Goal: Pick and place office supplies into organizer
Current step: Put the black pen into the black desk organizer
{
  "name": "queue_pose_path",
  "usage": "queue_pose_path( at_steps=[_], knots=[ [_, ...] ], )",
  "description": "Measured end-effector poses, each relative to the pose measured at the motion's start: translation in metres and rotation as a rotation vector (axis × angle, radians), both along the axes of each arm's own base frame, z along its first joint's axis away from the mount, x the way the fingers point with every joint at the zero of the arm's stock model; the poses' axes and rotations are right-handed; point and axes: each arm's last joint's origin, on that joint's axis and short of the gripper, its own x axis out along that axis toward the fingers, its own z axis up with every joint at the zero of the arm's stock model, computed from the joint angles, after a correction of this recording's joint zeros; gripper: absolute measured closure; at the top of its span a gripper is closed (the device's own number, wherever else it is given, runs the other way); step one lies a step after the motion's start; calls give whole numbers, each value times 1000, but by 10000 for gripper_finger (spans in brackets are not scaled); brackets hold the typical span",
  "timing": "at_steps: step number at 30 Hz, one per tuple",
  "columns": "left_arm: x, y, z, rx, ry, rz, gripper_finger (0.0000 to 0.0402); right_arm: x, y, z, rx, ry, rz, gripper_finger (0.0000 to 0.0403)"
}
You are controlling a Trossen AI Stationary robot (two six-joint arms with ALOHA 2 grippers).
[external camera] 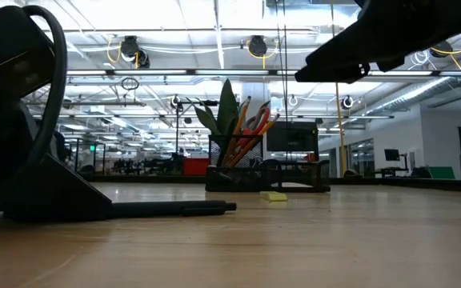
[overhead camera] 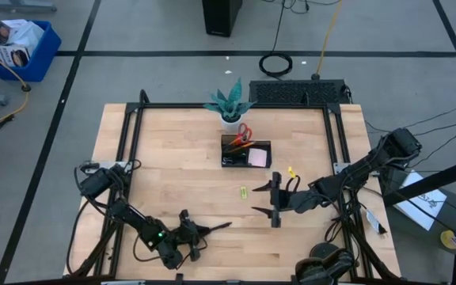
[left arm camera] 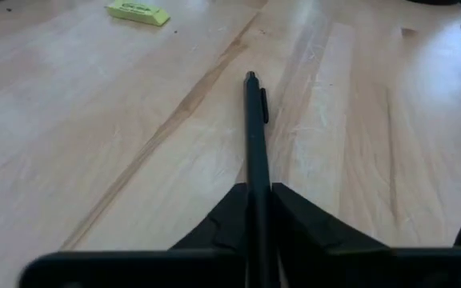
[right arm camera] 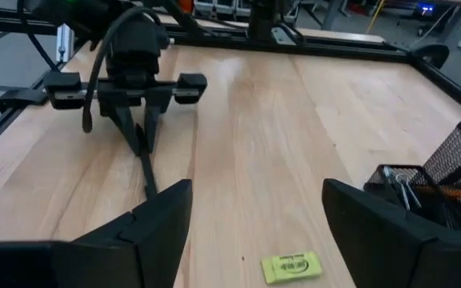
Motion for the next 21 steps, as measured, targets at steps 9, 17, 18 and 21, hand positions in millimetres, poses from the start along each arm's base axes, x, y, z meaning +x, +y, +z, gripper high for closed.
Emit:
queue_pose_path(
  at_steps=[9,17,18,21],
  knots=[
    [0,0,0,43,2,-22,377,-1,-1,-3,1,8,-2,137],
    [4,0,12,20,-58,-7,364,-2,0,-3,75,3,-22,138],
    [5,0,14,15,-64,-4,369,-2,0,-3,76,2,-22,139],
    [6,2,21,17,-90,12,384,-1,1,-1,87,-17,-21,139]
  ],
)
